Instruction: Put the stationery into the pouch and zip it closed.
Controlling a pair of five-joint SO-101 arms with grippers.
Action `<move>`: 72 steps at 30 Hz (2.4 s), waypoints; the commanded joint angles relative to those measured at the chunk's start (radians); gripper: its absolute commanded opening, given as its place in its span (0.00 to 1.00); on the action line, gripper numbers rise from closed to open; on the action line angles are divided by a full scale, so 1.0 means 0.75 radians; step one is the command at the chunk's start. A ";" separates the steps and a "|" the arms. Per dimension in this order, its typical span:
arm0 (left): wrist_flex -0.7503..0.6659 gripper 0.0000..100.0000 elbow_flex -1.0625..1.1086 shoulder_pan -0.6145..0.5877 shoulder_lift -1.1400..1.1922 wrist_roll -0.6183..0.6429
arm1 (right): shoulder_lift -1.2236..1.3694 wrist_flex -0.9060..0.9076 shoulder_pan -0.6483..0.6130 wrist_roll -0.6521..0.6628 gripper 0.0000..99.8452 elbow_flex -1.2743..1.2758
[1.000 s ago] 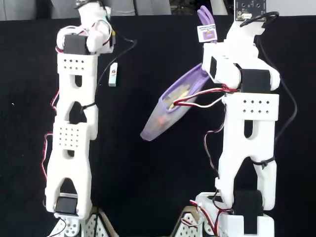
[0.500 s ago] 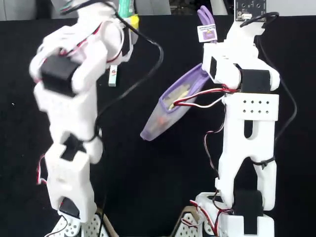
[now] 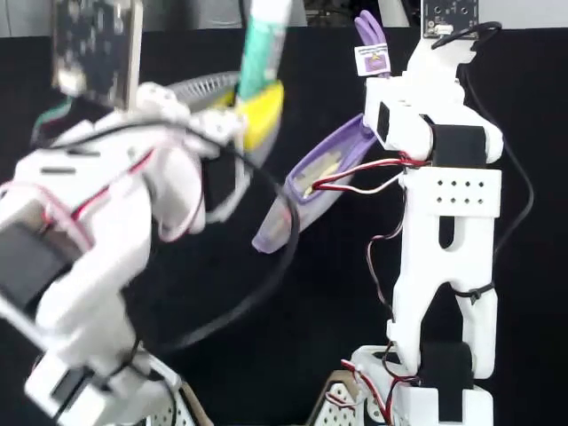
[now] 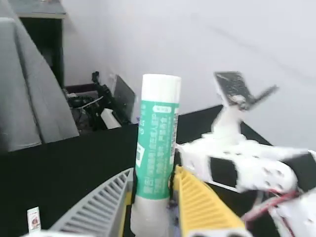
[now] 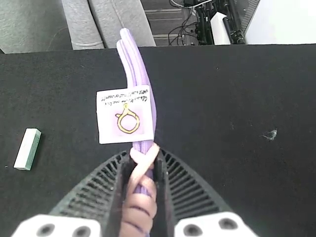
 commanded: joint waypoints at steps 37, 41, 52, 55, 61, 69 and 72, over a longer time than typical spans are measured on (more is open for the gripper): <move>-1.970 0.03 2.779 0.306 -1.256 -0.297 | 0.005 -0.006 0.010 0.018 0.01 -0.001; -1.989 0.03 2.824 0.242 -1.252 -0.297 | 0.005 -0.006 0.010 0.018 0.01 -0.001; -2.404 0.03 3.105 0.122 -1.244 -0.295 | 0.005 -0.006 0.010 0.018 0.01 0.001; -2.347 0.06 3.105 0.122 -1.248 -0.295 | 0.005 -0.006 0.010 0.018 0.01 0.001; -2.152 0.19 3.008 0.132 -1.256 -0.284 | 0.005 -0.006 0.010 0.018 0.01 0.001; -1.960 0.19 2.759 0.122 -1.246 -0.284 | 0.007 -0.006 0.008 0.018 0.01 0.001; -1.960 0.19 2.704 0.056 -1.248 -0.282 | 0.007 -0.006 0.008 0.018 0.01 0.003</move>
